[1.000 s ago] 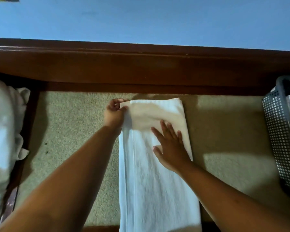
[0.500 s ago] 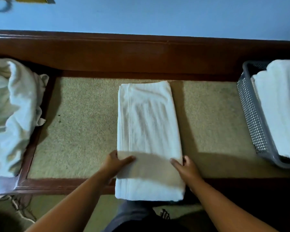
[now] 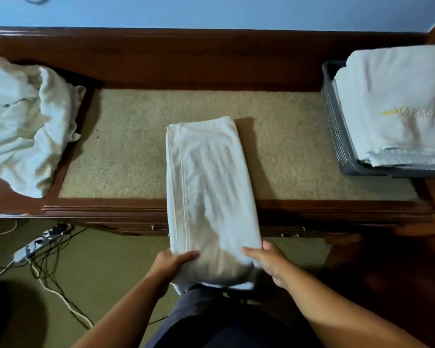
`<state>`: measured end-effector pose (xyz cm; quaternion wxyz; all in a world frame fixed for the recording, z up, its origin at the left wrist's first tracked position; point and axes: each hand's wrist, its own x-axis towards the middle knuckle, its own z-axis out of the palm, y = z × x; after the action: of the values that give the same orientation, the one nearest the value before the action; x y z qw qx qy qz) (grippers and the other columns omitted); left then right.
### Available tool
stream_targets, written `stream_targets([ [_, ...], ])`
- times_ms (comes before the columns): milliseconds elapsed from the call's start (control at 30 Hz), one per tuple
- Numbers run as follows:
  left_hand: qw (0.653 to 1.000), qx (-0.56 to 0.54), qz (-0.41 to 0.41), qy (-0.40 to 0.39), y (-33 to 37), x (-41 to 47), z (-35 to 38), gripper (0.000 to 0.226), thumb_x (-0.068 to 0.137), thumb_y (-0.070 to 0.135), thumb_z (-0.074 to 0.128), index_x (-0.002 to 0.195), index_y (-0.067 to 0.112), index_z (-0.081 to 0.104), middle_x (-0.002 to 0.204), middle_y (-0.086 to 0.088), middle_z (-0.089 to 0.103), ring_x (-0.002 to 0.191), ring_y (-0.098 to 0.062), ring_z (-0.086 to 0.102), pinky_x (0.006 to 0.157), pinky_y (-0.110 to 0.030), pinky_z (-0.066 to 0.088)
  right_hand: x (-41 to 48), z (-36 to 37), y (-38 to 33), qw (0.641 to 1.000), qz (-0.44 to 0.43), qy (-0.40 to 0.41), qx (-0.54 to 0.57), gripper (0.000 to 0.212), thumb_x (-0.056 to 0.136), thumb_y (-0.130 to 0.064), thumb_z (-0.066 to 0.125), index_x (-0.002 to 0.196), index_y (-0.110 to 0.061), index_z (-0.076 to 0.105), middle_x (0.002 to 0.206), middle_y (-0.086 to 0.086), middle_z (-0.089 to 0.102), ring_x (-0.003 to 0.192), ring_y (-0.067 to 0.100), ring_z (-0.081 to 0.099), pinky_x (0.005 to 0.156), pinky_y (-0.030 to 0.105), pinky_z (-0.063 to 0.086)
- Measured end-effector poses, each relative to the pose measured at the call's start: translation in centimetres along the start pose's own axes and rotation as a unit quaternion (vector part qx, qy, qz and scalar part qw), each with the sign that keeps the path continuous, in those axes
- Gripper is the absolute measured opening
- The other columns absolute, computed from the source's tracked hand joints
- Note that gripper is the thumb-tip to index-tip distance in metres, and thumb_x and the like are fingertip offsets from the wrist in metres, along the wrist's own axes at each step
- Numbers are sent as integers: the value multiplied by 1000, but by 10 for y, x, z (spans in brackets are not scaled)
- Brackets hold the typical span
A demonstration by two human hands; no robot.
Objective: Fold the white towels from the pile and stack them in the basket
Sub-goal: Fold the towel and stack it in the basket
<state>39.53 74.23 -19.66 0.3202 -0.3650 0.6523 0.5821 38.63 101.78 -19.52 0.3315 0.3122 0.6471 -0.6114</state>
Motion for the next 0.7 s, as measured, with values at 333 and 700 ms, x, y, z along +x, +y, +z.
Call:
stream_targets([
  [333, 1000, -4, 24, -14, -30, -37, 10, 96, 28, 50, 98, 103, -1, 67, 91, -13, 76, 84, -28, 73, 65, -33, 57, -38, -23, 12, 998, -1, -61, 14, 40, 74, -13, 83, 111, -5, 69, 101, 11, 77, 96, 27, 73, 89, 38, 56],
  [700, 968, -155, 194, 32, -26, -80, 16, 100, 52, 36, 99, 136, 13, 50, 117, -11, 73, 108, -31, 70, 95, -50, 55, -79, -21, 2, 988, -114, -28, 99, 63, 63, -13, 78, 122, -6, 57, 99, 8, 77, 83, 18, 75, 61, 23, 55],
])
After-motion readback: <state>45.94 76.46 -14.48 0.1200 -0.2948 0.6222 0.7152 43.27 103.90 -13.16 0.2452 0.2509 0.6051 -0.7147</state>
